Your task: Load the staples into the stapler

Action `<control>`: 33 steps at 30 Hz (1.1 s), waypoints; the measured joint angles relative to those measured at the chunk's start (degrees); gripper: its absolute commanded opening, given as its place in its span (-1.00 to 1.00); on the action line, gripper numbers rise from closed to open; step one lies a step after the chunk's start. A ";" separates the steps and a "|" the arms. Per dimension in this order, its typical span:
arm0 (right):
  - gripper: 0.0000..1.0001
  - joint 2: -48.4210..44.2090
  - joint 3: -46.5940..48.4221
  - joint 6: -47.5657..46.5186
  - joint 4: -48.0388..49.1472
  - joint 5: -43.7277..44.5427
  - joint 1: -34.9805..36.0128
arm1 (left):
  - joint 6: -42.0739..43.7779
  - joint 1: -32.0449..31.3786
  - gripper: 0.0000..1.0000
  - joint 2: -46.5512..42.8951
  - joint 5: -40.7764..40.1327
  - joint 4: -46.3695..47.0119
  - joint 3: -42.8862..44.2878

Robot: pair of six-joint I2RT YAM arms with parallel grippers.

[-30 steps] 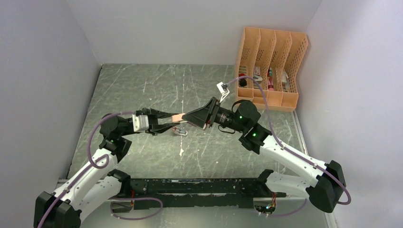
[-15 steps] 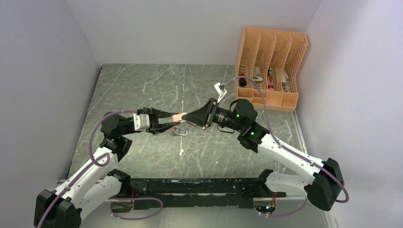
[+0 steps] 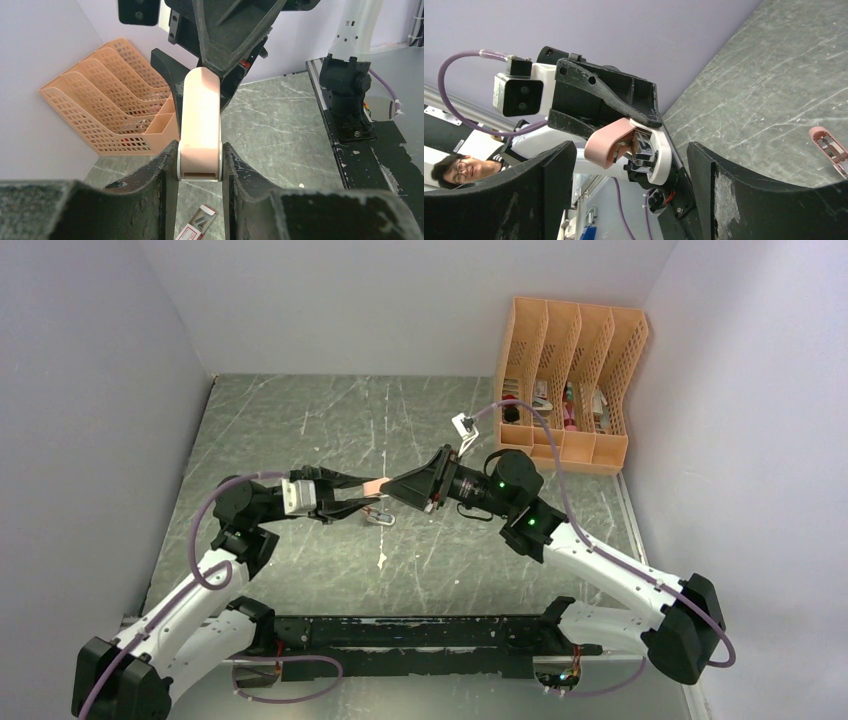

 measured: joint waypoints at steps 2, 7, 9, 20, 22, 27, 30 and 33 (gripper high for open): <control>0.74 0.09 0.00 0.11 0.24 0.13 0.00 | -0.02 0.00 -0.86 0.59 0.07 0.42 0.00; -1.00 1.75 0.61 0.04 1.36 0.24 0.00 | -0.02 0.00 -0.86 2.73 0.39 0.48 0.00; -1.00 2.38 0.76 -0.09 1.05 0.96 -0.57 | -0.35 0.20 -0.86 2.69 0.50 1.18 0.07; -0.84 2.36 1.05 -0.76 1.62 2.01 -0.15 | -0.44 0.39 -0.86 2.43 0.04 1.36 0.13; -0.18 2.36 1.05 -0.76 1.70 2.19 -0.11 | -0.42 0.39 -0.86 2.40 -0.02 1.36 0.13; 0.77 2.47 1.44 -0.50 1.64 1.97 0.35 | 0.13 0.09 -0.86 2.43 0.02 0.70 0.13; 0.93 2.58 1.77 -0.46 1.68 1.46 0.68 | 0.50 0.02 -0.86 2.43 0.04 0.35 0.13; 0.94 2.82 1.88 -0.44 1.70 1.29 0.68 | 0.74 0.02 -0.86 2.43 0.04 0.13 0.13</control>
